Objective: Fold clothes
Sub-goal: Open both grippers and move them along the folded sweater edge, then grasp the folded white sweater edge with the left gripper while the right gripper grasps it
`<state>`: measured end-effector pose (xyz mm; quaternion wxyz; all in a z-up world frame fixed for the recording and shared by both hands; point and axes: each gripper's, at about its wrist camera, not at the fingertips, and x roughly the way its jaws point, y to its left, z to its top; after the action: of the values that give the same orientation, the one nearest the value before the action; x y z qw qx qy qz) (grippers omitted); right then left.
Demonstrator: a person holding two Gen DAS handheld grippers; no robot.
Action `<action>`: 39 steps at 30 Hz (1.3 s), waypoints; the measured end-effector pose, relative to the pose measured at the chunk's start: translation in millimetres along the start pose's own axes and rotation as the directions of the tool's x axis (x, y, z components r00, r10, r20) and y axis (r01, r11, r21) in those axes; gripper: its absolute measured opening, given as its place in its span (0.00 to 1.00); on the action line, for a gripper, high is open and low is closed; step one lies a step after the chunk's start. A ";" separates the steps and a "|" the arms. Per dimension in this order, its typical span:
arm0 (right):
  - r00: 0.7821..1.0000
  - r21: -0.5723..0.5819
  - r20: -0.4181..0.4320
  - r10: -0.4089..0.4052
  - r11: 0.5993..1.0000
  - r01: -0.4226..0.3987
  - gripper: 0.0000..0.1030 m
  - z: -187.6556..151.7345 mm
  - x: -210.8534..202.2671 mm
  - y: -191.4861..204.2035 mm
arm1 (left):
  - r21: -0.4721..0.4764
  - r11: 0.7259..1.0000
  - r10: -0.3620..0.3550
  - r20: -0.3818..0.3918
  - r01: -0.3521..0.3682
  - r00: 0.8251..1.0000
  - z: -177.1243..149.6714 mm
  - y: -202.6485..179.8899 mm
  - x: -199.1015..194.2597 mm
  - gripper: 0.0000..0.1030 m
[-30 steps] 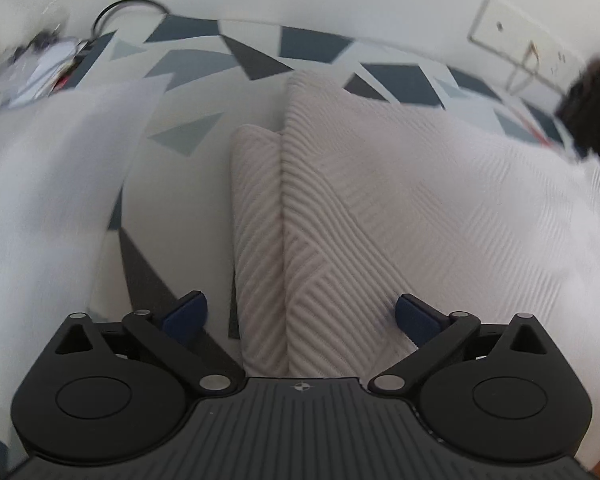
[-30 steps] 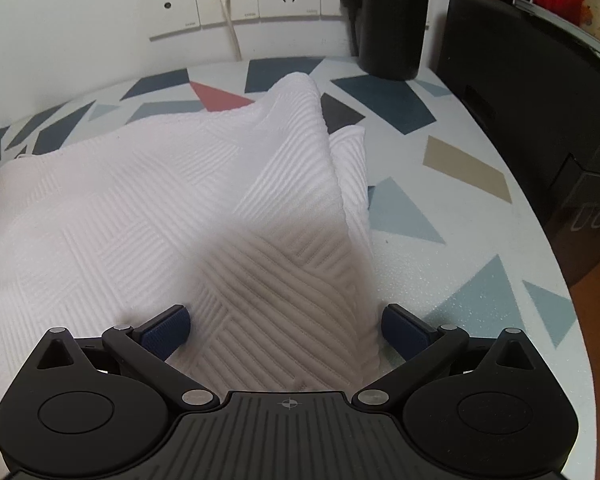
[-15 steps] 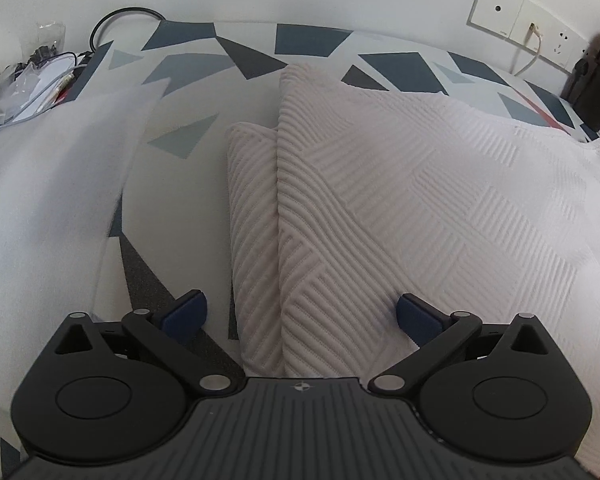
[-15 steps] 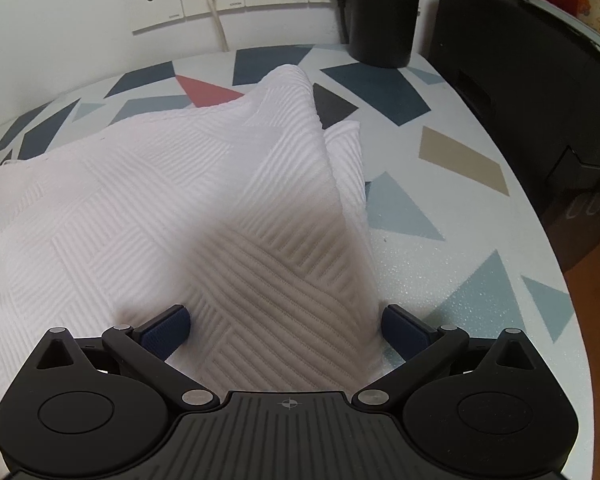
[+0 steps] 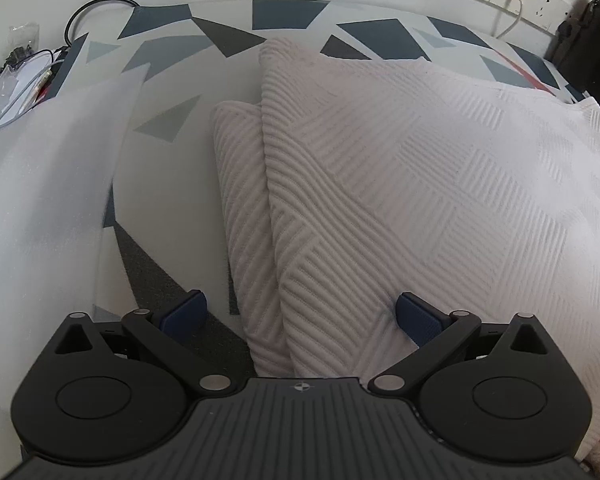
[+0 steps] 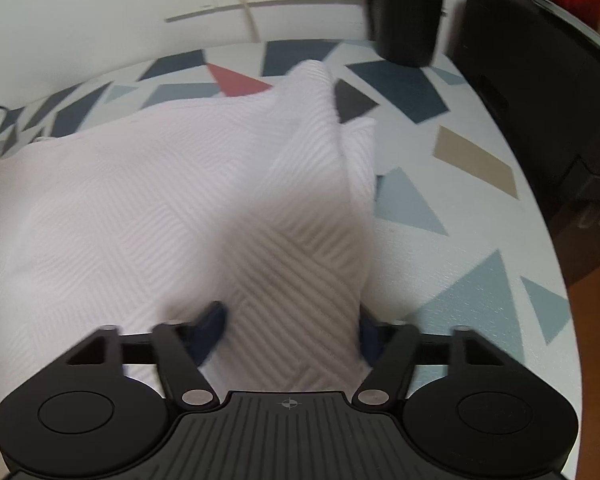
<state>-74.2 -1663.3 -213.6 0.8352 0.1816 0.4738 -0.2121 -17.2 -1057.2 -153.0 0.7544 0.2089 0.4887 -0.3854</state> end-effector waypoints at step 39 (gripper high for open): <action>0.997 -0.050 -0.001 0.080 0.995 -0.080 0.22 0.2 0.3 15.9 | 0.109 0.992 -0.073 0.016 0.071 0.997 -4.2 -27.6 -12.2 0.47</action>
<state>-65.5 -1650.0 -212.2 0.8477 0.1793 0.4707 -0.1664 -44.0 -1066.7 -142.2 0.7323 0.2278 0.4670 -0.4402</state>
